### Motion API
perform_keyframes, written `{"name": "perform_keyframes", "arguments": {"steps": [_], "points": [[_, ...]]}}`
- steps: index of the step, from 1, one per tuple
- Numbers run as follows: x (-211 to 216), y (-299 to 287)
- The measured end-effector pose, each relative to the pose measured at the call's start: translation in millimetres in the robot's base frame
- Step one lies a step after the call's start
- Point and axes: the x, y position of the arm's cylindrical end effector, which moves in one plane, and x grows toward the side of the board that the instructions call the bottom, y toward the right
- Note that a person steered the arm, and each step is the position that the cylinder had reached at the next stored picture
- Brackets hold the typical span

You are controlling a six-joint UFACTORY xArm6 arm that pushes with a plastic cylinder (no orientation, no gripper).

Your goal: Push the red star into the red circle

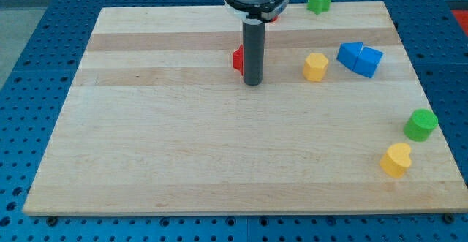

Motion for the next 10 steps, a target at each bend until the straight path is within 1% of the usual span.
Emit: {"name": "perform_keyframes", "arguments": {"steps": [1,2,3,4,5,6,7,8,9,10], "points": [[-54,18],[-70,29],[-30,28],[-16,3],[-38,-11],[-72,7],[-65,7],[-48,-24],[-59,-48],[-91,-28]]}}
